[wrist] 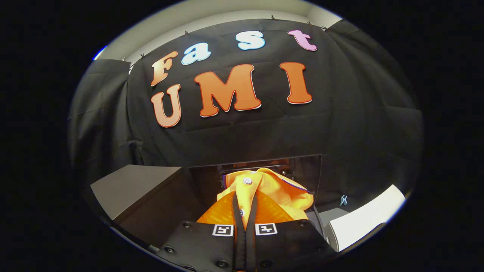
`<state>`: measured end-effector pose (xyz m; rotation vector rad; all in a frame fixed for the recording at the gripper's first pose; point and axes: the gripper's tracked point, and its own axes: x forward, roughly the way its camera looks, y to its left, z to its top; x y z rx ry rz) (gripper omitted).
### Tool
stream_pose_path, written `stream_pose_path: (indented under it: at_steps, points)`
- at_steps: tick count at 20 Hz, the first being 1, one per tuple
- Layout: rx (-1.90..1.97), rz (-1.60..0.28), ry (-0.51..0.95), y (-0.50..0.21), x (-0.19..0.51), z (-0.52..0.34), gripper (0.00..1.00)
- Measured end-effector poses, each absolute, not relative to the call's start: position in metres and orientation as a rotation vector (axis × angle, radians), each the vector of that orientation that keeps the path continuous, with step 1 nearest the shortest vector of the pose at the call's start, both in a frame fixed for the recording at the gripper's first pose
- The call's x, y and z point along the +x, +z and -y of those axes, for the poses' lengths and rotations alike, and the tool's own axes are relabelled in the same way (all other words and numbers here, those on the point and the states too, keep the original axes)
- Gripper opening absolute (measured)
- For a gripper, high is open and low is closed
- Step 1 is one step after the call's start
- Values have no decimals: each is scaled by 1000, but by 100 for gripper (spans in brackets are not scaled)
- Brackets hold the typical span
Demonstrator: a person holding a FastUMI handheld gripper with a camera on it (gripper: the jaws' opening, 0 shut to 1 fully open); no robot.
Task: Put the clothes into the washing machine and then close the washing machine lid.
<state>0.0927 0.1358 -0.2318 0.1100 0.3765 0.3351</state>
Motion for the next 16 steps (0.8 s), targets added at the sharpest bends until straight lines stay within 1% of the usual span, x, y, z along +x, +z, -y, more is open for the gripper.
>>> stream_pose_path:
  at_steps: [11,16]
  points:
    - [122,-503,340,-304,106,-126,7]
    - [136,-581,365,-346,121,-140,8]
